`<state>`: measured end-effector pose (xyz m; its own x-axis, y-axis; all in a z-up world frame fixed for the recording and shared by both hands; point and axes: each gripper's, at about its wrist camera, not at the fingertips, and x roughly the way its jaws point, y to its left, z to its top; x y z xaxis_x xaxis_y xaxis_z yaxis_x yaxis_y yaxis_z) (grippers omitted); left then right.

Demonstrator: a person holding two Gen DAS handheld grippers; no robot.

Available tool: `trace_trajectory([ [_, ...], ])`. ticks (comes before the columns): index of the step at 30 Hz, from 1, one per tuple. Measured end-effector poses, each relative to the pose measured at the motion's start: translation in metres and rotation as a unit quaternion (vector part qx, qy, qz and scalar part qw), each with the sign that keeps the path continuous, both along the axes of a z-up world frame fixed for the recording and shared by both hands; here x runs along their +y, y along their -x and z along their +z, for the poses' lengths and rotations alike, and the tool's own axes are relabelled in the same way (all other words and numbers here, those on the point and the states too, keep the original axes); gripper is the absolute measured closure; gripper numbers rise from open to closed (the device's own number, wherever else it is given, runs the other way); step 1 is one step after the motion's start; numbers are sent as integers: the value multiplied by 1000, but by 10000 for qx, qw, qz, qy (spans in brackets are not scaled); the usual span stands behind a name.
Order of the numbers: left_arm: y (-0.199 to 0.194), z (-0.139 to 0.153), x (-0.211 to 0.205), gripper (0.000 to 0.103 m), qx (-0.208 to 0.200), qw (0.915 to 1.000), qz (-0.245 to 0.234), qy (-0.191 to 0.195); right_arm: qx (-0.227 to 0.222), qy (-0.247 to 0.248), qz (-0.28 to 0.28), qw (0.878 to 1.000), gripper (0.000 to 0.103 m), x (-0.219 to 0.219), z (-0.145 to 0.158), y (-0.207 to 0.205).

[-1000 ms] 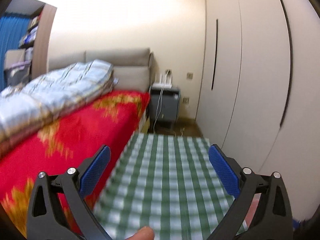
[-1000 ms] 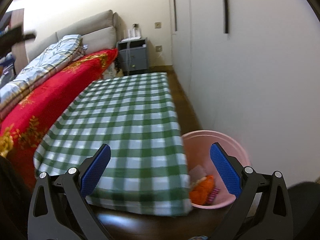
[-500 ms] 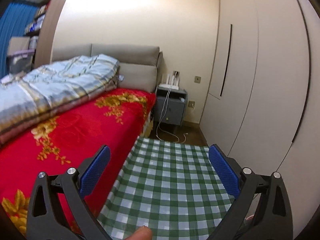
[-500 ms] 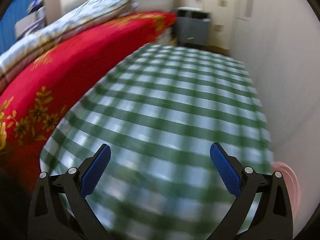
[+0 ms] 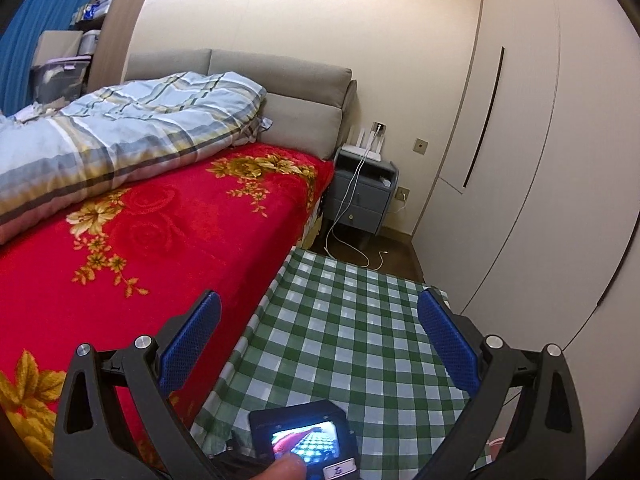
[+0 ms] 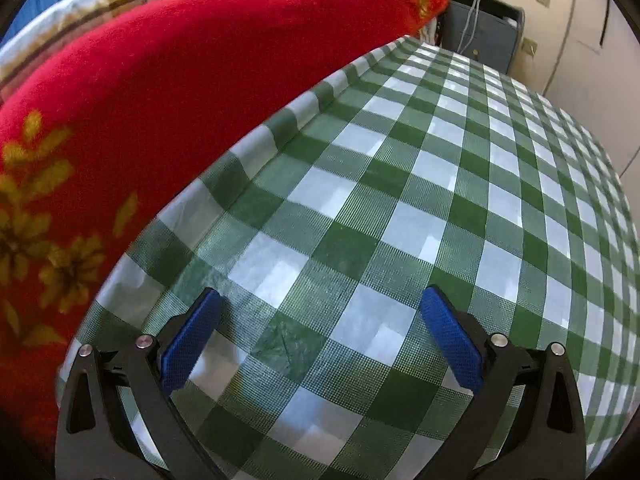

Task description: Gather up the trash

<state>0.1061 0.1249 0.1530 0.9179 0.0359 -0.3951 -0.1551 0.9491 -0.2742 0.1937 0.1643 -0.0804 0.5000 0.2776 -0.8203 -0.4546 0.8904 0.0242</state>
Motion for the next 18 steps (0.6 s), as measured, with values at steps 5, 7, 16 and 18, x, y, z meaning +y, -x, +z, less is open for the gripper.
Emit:
trace_trajectory([
  [5, -8, -3, -6, 8, 72, 10000, -27, -29, -158, -91, -14, 9998, 4, -3, 1, 6],
  [7, -11, -4, -10, 8, 101, 9999, -43, -72, -157, -92, -15, 9998, 4, -1, 0, 4],
  [16, -23, -9, -23, 8, 210, 9996, -14, -205, -157, -93, -15, 9998, 4, -2, 1, 4],
  [18, -25, -11, -27, 8, 242, 9994, -14, -252, -157, -94, -15, 9998, 4, -3, 1, 5],
])
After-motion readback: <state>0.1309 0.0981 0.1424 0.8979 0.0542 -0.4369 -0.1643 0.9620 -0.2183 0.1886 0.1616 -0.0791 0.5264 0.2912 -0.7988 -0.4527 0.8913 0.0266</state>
